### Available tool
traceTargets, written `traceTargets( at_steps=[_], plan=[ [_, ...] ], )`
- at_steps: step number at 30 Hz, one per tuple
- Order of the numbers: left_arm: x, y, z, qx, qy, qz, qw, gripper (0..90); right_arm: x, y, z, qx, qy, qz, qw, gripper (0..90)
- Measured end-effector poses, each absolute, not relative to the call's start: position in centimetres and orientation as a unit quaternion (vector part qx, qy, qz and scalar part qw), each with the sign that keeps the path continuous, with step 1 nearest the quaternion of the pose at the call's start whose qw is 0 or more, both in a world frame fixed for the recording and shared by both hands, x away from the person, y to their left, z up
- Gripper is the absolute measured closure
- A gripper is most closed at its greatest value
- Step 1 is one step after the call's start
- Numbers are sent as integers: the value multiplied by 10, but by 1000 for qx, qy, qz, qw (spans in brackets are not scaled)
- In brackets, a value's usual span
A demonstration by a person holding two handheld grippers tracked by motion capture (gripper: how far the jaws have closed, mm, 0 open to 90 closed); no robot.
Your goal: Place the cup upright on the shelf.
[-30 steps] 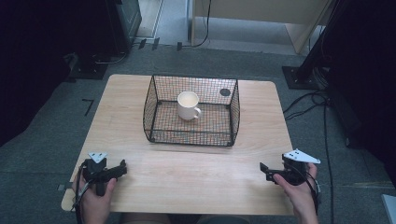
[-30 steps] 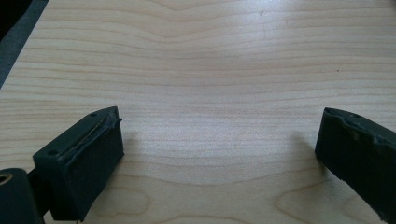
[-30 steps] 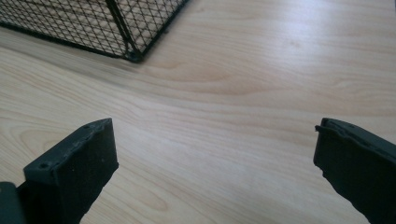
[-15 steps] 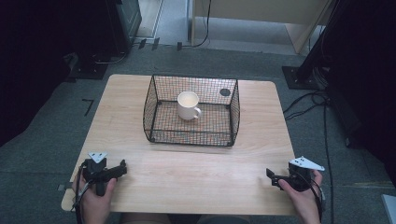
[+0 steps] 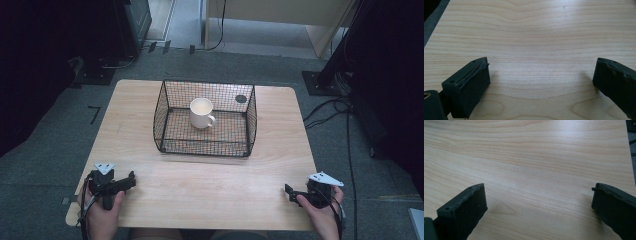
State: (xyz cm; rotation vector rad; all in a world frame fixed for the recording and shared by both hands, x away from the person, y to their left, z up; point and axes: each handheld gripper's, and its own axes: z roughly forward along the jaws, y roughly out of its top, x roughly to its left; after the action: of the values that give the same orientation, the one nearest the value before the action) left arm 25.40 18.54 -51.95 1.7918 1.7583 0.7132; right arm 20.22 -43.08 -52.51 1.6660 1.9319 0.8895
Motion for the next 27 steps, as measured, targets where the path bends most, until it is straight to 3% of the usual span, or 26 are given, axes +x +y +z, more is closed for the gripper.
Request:
traceTargets(
  at_steps=[5,27],
  plan=[
    [254,185,-520,663,650,264,263,11,202,-423,-527,602,700,300,240,0],
    [255,185,-519,663,650,264,262,11,202,-419,-527,615,688,296,246,0]
  ],
)
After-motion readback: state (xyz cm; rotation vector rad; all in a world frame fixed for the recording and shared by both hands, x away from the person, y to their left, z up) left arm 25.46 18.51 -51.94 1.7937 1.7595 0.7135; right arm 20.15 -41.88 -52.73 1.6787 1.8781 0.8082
